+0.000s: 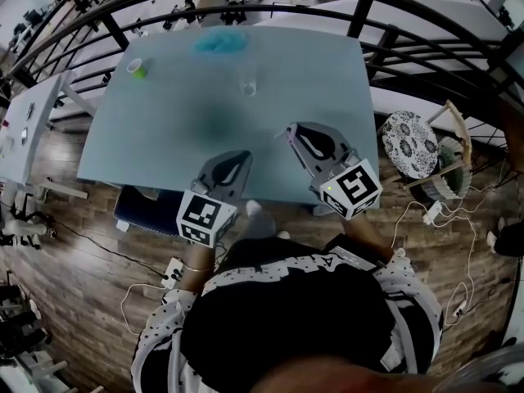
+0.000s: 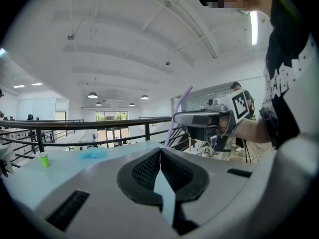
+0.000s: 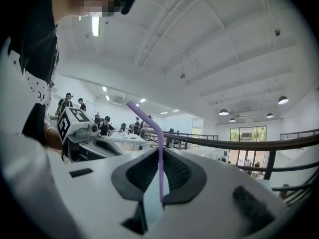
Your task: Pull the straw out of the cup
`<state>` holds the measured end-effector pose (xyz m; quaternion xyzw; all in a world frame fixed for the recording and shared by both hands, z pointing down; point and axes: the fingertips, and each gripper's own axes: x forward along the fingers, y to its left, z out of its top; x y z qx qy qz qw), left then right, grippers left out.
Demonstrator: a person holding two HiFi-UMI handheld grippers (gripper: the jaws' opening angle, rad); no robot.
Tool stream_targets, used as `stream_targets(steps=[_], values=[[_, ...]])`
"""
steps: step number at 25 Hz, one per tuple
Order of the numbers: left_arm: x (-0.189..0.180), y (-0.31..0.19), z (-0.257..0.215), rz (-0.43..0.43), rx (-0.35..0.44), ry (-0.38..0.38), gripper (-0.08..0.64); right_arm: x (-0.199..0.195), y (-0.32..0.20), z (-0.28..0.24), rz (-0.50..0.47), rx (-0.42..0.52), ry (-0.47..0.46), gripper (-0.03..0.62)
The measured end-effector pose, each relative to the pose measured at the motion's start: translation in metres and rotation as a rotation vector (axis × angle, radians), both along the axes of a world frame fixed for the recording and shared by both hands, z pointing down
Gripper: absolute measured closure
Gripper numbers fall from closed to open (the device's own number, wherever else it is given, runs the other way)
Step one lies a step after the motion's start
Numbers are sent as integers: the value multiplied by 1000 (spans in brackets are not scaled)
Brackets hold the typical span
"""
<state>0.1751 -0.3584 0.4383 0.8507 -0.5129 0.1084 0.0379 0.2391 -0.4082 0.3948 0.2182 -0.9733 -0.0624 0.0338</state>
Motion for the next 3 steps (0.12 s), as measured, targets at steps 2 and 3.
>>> stream_targets(steps=[2, 3], values=[[0, -1, 0, -1, -2, 0, 549, 1, -1, 0, 1, -5, 0, 549], [1, -2, 0, -2, -3, 0, 549, 1, -1, 0, 1, -8, 1, 549]])
